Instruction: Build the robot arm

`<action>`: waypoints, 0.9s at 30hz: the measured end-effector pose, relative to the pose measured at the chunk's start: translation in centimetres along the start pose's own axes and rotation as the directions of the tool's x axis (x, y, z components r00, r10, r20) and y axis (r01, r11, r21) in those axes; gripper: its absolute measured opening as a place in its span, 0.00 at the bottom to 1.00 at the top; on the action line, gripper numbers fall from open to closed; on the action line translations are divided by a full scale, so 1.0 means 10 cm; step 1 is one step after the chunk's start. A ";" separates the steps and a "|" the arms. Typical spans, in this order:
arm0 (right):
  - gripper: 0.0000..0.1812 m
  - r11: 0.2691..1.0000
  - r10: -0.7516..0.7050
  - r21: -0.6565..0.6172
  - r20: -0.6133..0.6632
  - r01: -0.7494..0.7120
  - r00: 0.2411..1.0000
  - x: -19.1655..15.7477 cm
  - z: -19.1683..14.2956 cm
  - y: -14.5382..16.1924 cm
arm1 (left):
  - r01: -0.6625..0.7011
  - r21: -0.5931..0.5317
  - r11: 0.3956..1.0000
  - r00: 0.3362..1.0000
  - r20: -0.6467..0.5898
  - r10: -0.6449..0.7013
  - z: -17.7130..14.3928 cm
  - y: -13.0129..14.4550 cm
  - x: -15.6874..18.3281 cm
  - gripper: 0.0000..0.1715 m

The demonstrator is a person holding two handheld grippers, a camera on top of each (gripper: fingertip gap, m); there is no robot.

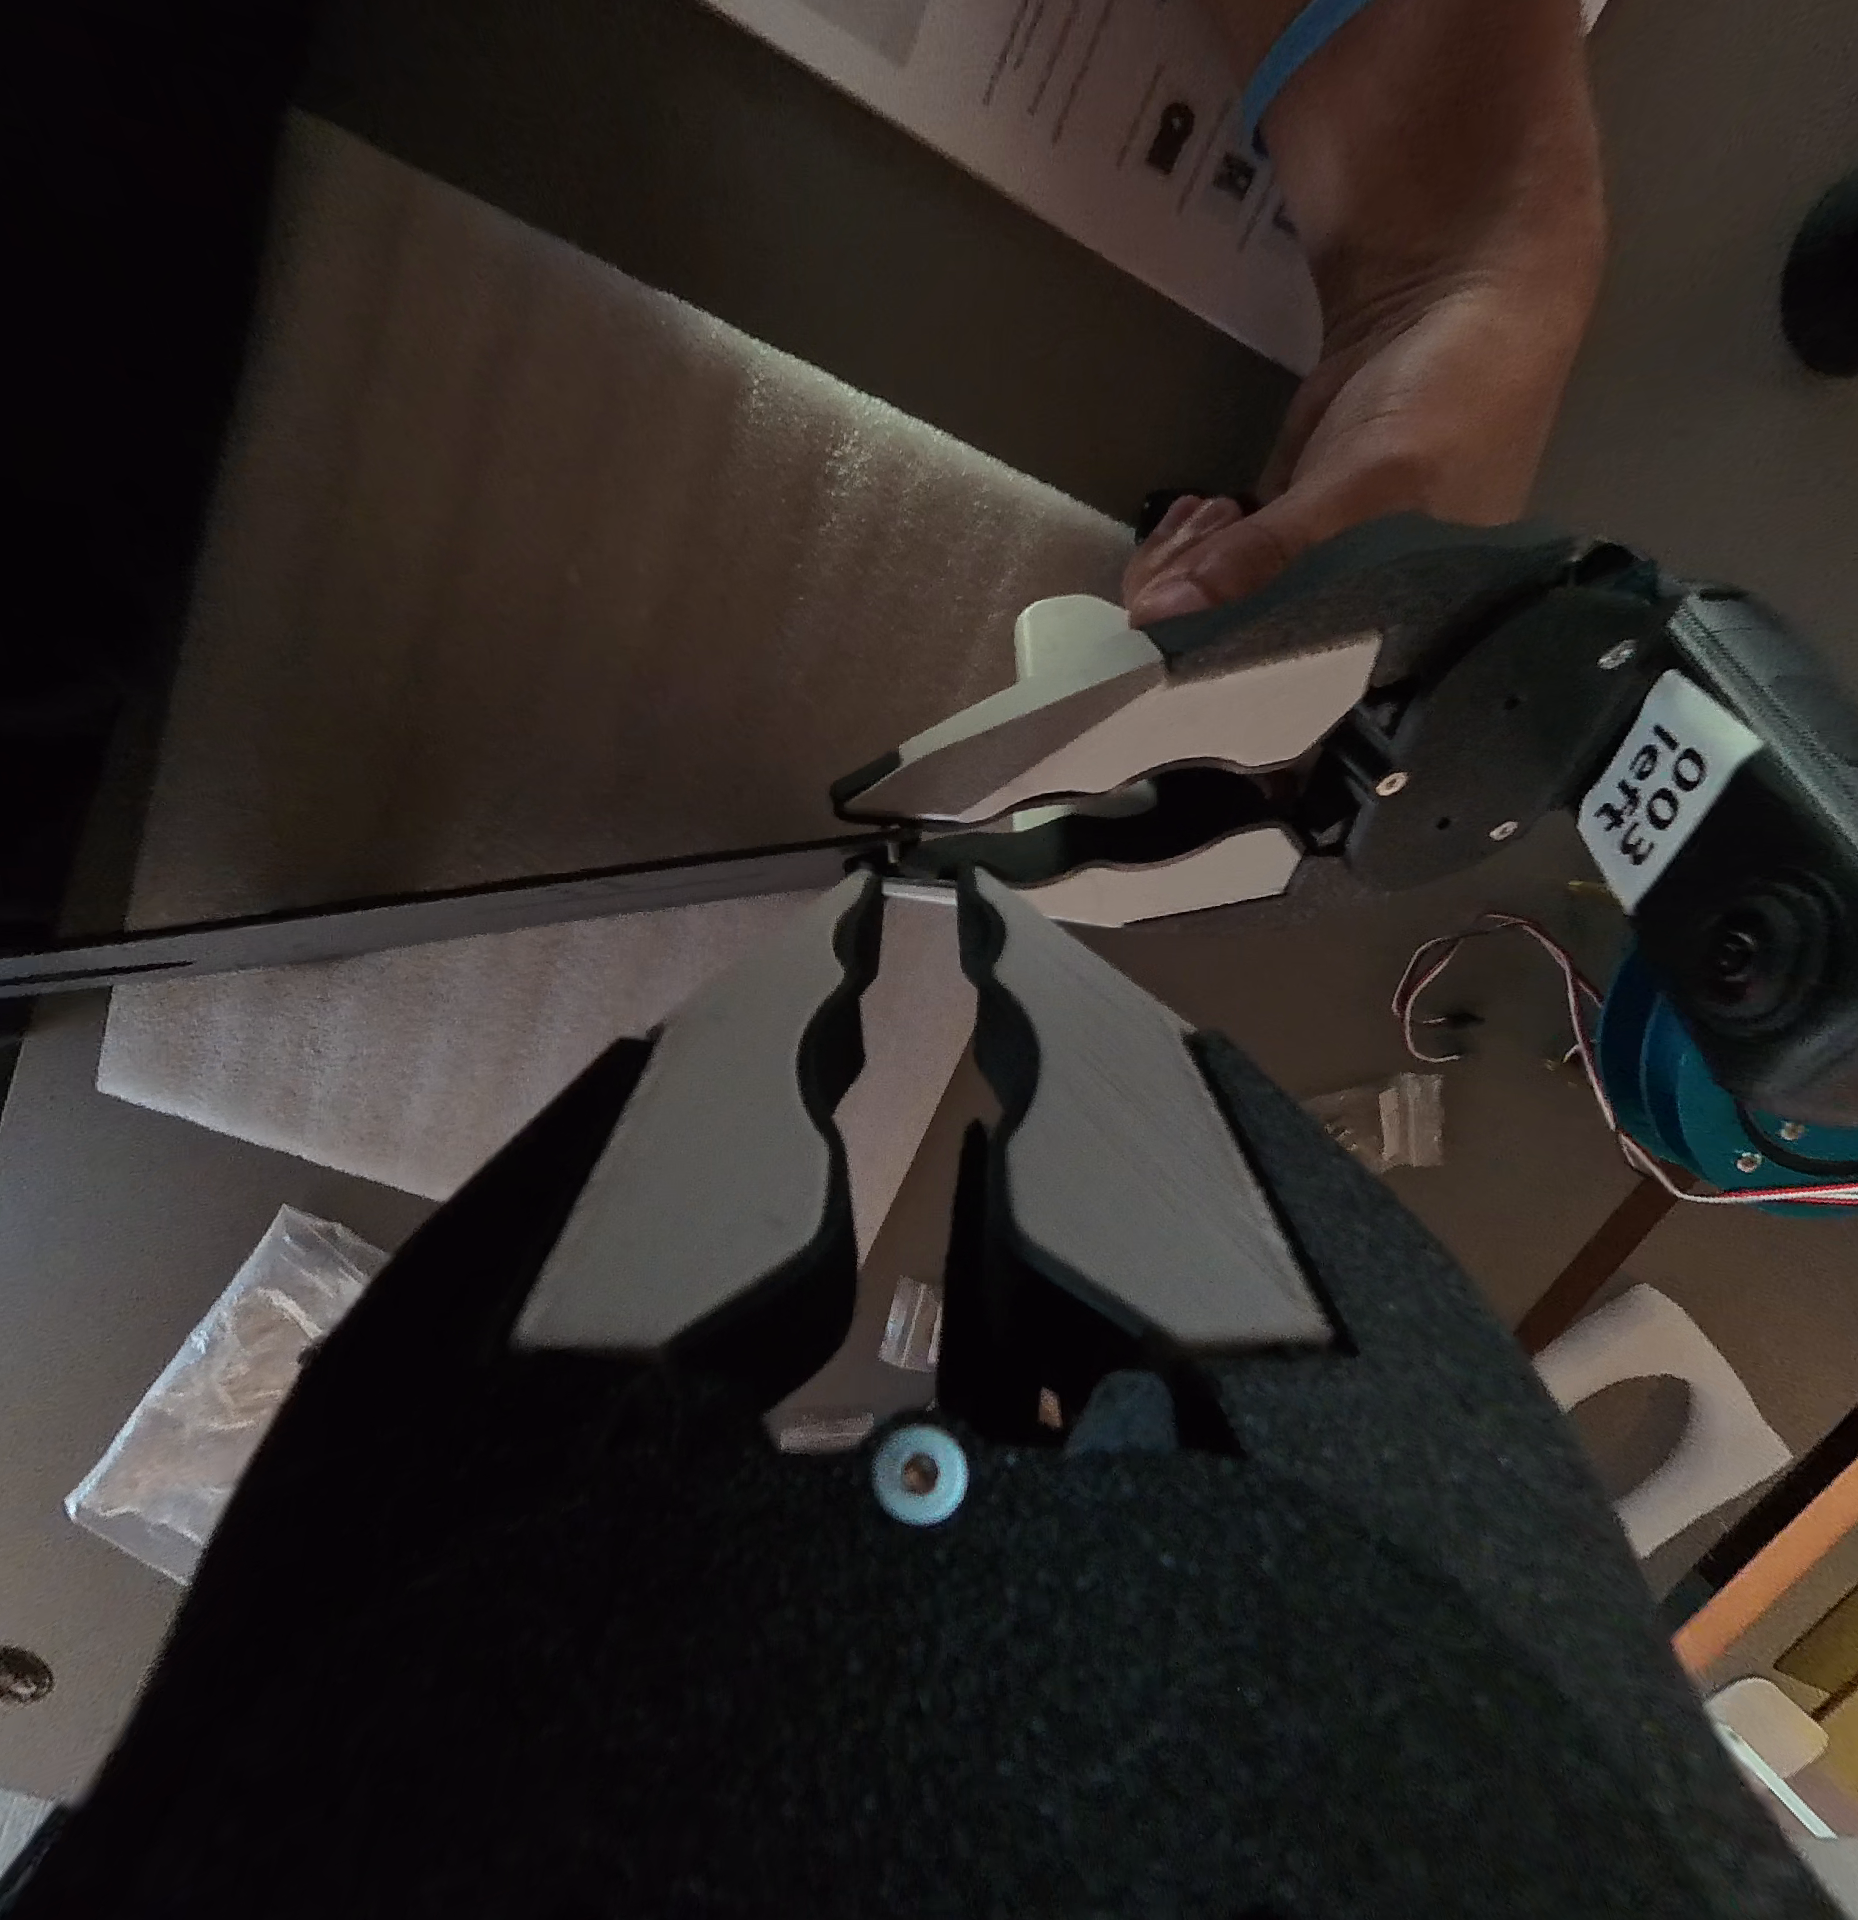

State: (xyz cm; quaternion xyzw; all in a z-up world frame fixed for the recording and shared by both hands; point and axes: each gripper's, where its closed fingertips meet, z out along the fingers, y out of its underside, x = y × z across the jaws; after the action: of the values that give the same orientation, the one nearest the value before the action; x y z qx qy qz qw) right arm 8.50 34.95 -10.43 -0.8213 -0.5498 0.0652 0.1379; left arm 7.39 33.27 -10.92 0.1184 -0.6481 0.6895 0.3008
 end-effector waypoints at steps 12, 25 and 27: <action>0.10 0.997 -0.071 -0.015 0.004 0.071 0.998 -0.04 0.11 0.01 | 0.003 0.001 1.000 1.000 -0.002 -0.003 0.00 0.00 0.00 0.06; 0.07 0.999 -0.039 -0.032 -0.016 0.039 0.999 -0.05 0.05 0.05 | 0.001 0.000 1.000 1.000 -0.003 -0.001 0.00 0.00 0.01 0.06; 0.07 0.999 -0.038 -0.034 -0.016 0.038 0.999 -0.05 0.04 0.06 | 0.001 0.000 1.000 1.000 -0.003 -0.001 0.00 0.00 0.01 0.06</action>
State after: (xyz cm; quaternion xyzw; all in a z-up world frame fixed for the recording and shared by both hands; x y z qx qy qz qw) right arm 8.68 34.31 -11.02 -0.8134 -0.5651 0.0465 0.1297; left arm 7.32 33.25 -10.90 0.1176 -0.6478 0.6894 0.3022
